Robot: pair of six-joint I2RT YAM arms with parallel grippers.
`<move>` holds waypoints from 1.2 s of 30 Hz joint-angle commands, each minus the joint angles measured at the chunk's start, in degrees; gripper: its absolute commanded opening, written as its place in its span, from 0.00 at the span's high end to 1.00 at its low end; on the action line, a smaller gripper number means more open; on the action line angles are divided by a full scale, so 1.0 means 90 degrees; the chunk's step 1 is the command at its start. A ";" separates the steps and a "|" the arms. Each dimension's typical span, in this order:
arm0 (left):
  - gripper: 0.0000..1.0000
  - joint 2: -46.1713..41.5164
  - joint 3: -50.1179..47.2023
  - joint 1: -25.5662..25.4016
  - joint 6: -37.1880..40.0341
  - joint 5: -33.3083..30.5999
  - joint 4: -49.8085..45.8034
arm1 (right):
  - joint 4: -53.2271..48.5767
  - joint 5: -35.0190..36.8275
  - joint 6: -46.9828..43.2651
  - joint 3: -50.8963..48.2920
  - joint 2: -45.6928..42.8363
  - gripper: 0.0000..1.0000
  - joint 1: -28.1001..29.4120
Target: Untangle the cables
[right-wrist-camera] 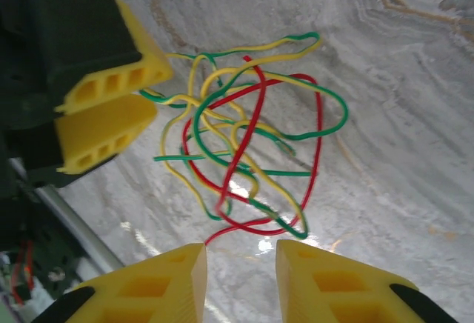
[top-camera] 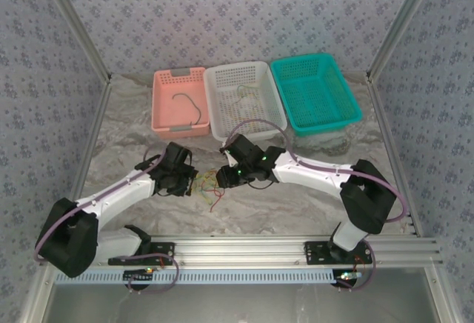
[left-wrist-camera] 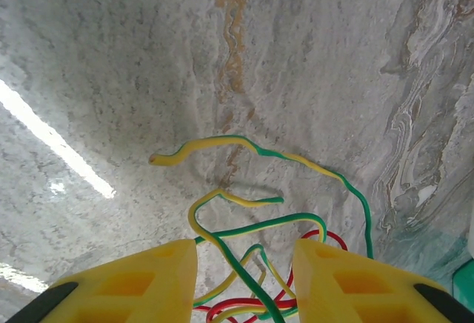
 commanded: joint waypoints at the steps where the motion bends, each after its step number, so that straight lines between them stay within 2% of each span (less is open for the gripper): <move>1: 0.64 0.0126 0.0149 -0.0087 -0.0102 0.0007 0.0142 | -0.0203 -0.0272 0.0834 0.0266 -0.0080 0.67 0.0252; 5: 0.66 0.0184 0.0108 -0.0117 -0.0126 0.0005 0.0167 | -0.0136 -0.0179 0.1277 0.0426 0.0286 0.65 0.0352; 11: 0.70 0.0203 0.0071 -0.0127 -0.0107 -0.0057 0.0161 | -0.0156 0.0119 0.1447 0.0625 0.0793 0.63 0.0145; 14: 0.75 0.0278 0.0036 -0.0120 -0.0075 -0.0059 0.0226 | -0.0233 0.0198 0.1445 0.0840 0.0994 0.62 0.0098; 19: 0.83 0.0371 0.0012 -0.0163 -0.0096 -0.0047 0.0305 | 0.0245 0.0139 0.1525 0.0888 0.1263 0.63 0.0040; 22: 0.89 0.0382 -0.0003 -0.0169 -0.0099 -0.0053 0.0300 | 0.0290 0.0191 0.1513 0.1042 0.1376 0.70 0.0012; 28: 0.99 0.0297 -0.0037 -0.0167 -0.0089 -0.0223 0.0189 | 0.0275 0.0207 0.1496 0.0914 0.1195 0.98 -0.0112; 32: 1.00 0.0250 0.0044 -0.0114 0.0189 -0.0508 -0.0114 | 0.0215 0.0230 0.1416 0.0627 0.0499 1.00 -0.0332; 36: 1.00 0.0227 0.0112 0.0145 0.0704 -0.0775 -0.0498 | 0.0013 0.0036 0.1283 0.0059 -0.0421 1.00 -0.0823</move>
